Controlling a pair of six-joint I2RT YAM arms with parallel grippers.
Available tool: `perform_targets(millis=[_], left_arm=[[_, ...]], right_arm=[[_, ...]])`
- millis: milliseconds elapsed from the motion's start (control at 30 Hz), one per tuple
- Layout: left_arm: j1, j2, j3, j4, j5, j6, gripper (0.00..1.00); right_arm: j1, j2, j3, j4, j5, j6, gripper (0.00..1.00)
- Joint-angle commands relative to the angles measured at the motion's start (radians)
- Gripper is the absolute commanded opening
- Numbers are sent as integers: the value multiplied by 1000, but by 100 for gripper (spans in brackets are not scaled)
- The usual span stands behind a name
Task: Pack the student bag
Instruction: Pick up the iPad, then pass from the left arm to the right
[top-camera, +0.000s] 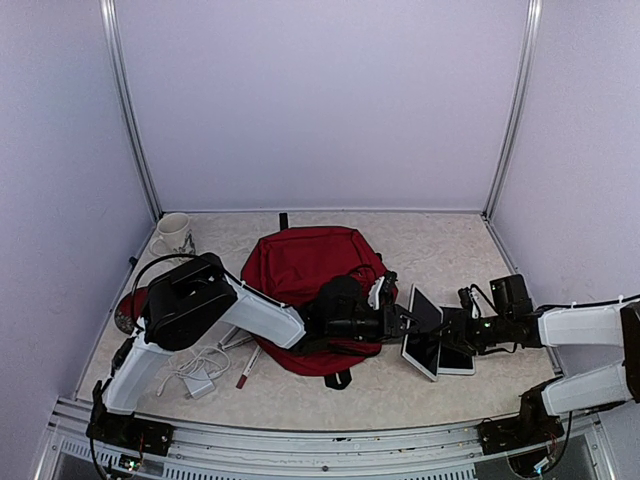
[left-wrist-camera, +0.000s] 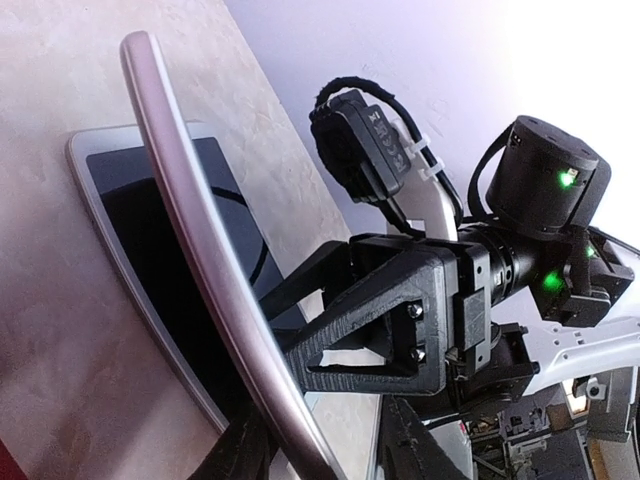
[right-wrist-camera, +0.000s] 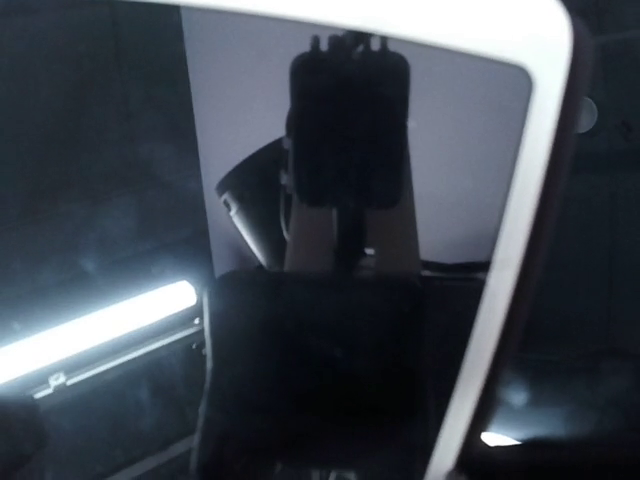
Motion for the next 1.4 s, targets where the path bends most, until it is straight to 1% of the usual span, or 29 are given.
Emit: perform_targets(millis=[0,100,233,367,433,567,667,800,867,933,1033,1167,1300,1367], left_arm=[[-30,15,40,68,39,9,33],[-22,-11,5,62,34,19,18],[-16,-48,-9,-5,23,62,12],[-9,-62,-13,-73,17,90,1],[0,-67,-35,-64,24,81,0],[13,-105,-90,8,29,75,0],[15,-147,-91,8,48,131,0],[15,-188,-77,-12,102,225,0],[15,-204,-71,-46,129,273,0],[16,-224,-78,-70,150,316,0],[16,-266,-122,-49,171,369,0],[17,-334,-183,-1,229,443,0],[22,-357,-203,-1,290,483,0],[25,-362,-210,4,303,486,0]], right_arm=[[15,-2,-6,-33,-62,-2,47],[15,-16,9,-67,-40,-15,48],[14,-63,43,-120,6,-32,48],[13,-99,61,-149,26,-32,49],[11,-118,77,-184,45,-43,49],[-1,-191,120,-251,63,-91,52],[-10,-278,175,-312,87,-153,56],[-18,-365,257,-380,100,-267,65],[-20,-373,304,-402,66,-335,68],[-20,-347,354,-442,26,-394,71],[-20,-277,428,-509,-18,-462,73],[-20,-249,471,-544,-116,-534,76],[-20,-248,472,-556,-255,-589,74],[-19,-254,461,-560,-349,-614,72]])
